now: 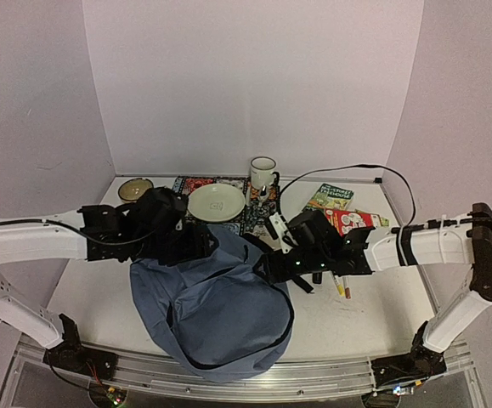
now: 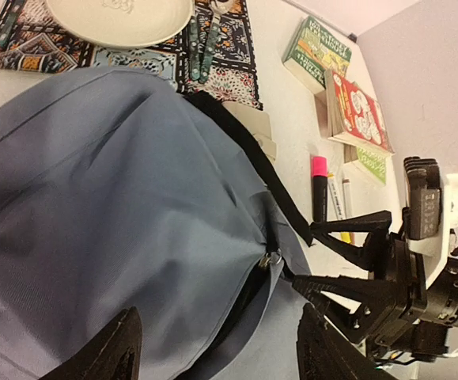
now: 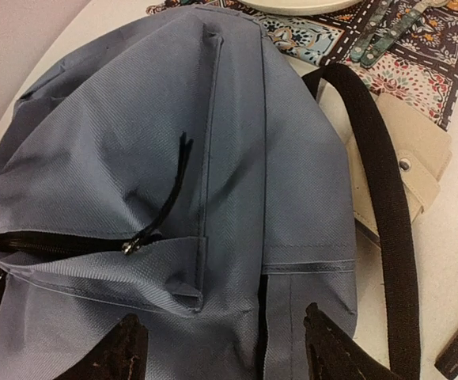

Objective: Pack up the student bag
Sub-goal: Pick up the second largest pocket of the student bag.

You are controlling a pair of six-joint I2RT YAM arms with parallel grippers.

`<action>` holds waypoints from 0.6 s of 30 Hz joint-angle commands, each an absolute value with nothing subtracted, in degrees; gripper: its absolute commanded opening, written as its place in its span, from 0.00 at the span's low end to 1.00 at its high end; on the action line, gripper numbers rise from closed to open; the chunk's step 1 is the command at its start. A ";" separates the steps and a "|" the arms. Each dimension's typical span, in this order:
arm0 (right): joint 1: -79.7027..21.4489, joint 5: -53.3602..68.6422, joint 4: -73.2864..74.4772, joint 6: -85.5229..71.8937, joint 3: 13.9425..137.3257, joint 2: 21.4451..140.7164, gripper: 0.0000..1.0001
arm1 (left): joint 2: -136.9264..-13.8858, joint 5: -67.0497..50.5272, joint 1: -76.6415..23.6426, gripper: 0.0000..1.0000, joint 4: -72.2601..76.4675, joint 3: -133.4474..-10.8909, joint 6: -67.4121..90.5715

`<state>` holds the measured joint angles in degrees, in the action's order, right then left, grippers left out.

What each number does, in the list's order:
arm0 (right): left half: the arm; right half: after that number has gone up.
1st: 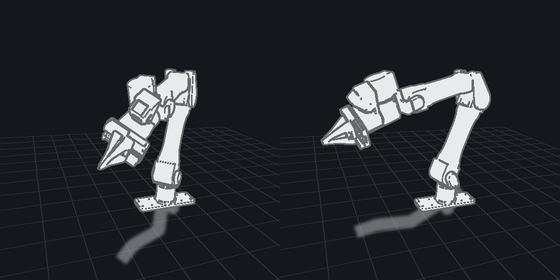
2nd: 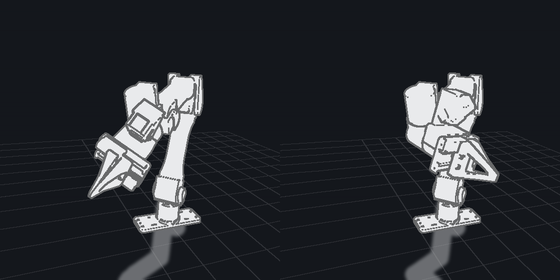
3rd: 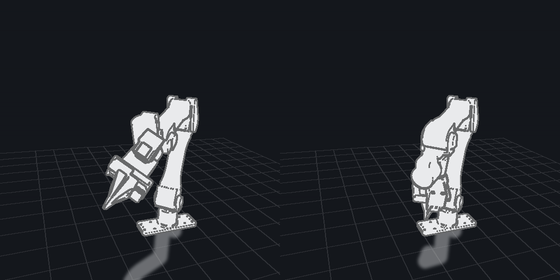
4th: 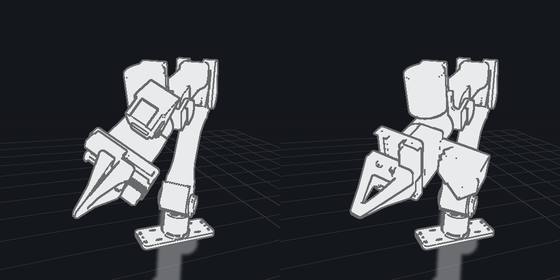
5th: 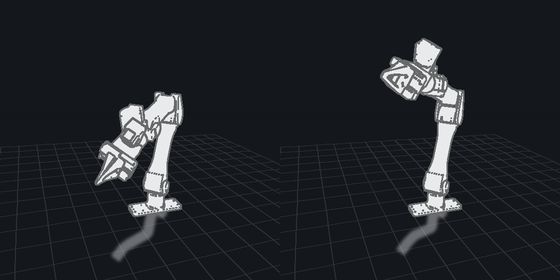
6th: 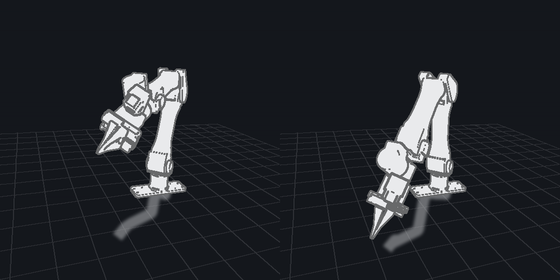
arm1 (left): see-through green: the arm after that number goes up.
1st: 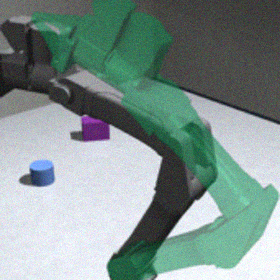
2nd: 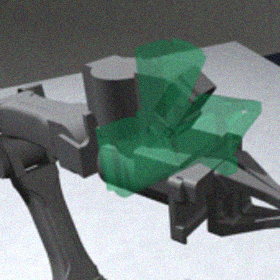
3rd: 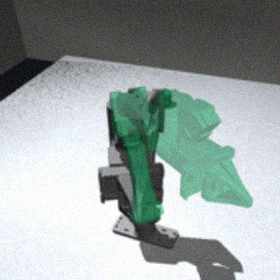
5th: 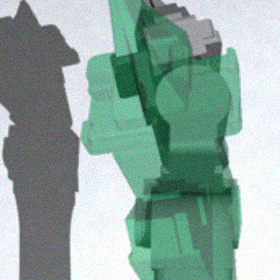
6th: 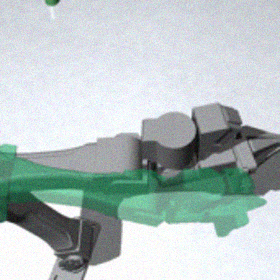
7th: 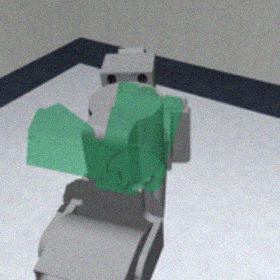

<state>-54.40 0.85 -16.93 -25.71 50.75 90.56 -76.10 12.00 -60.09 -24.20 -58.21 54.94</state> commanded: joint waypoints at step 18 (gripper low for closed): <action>-50.10 -2.81 -19.94 -28.11 42.09 84.39 0.68 | -106.28 14.09 -62.05 0.65 -36.27 -87.10 40.23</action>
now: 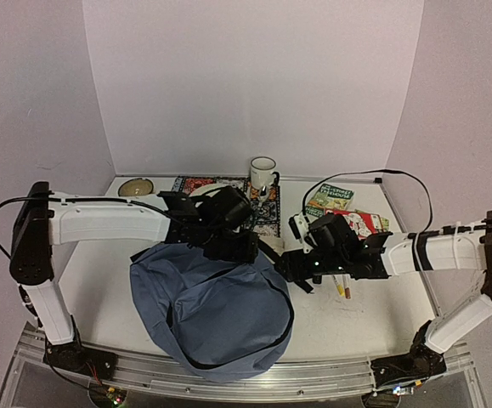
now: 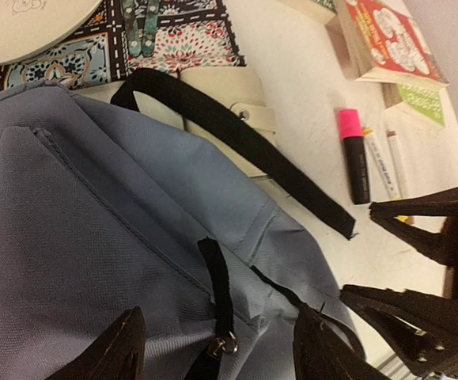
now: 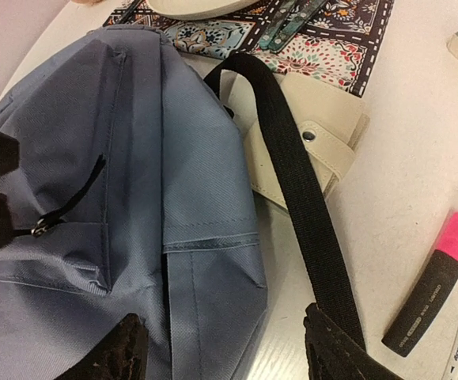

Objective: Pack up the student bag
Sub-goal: Pick up the second largest pocket of the student bag, then hold the lower front pocket of the student bag.

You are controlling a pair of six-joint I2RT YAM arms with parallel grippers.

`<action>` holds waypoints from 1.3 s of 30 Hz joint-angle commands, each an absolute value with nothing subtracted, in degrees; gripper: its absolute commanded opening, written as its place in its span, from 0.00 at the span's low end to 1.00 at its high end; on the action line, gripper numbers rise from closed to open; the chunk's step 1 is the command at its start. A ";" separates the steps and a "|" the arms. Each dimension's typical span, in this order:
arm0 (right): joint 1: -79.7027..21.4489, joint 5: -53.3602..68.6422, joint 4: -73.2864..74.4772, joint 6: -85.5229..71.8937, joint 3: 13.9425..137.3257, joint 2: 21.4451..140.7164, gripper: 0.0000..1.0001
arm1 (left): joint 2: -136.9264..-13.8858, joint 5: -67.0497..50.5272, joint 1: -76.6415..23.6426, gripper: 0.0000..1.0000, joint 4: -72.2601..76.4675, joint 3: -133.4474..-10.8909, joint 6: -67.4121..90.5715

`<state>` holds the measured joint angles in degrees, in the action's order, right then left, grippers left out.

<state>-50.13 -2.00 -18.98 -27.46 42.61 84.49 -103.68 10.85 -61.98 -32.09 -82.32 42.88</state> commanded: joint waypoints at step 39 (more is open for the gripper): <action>-50.14 8.58 -25.33 -31.83 50.53 94.46 0.66 | -96.53 13.18 -62.71 0.00 -17.76 -70.55 45.48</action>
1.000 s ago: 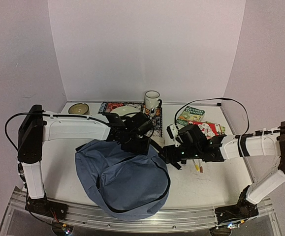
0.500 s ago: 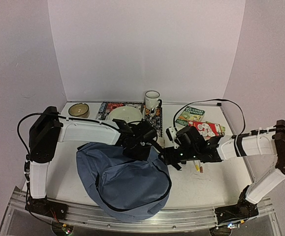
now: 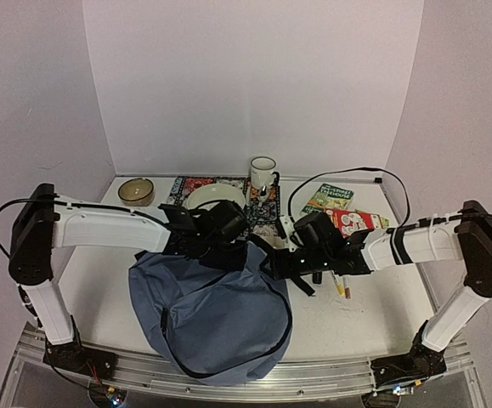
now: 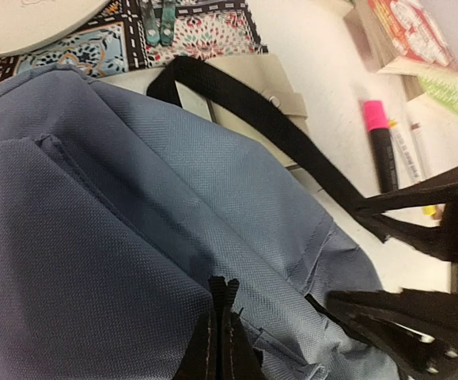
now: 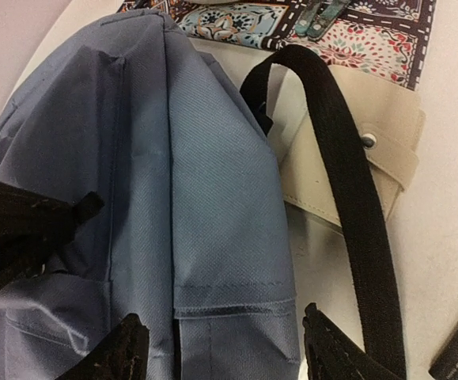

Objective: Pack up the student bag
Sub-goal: Hold the lower front pocket of the student bag.

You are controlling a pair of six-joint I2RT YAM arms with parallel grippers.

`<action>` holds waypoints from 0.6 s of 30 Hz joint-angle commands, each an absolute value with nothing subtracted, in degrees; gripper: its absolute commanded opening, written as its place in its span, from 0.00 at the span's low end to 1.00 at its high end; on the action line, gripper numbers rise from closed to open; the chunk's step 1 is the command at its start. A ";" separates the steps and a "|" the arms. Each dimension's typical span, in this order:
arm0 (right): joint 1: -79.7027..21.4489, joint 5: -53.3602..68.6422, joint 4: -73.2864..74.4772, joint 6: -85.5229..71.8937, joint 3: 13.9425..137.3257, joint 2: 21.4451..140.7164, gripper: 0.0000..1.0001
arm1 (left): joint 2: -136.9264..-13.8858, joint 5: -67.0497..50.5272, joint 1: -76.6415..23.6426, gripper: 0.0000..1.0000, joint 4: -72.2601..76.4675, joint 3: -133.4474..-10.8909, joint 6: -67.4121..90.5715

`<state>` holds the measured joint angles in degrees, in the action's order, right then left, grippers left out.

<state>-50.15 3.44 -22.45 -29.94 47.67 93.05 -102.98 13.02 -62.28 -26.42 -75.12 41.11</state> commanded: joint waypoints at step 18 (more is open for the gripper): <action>-50.45 26.77 -34.96 -33.21 49.33 94.27 0.63 | -87.11 13.61 -62.69 0.00 1.31 -55.42 52.21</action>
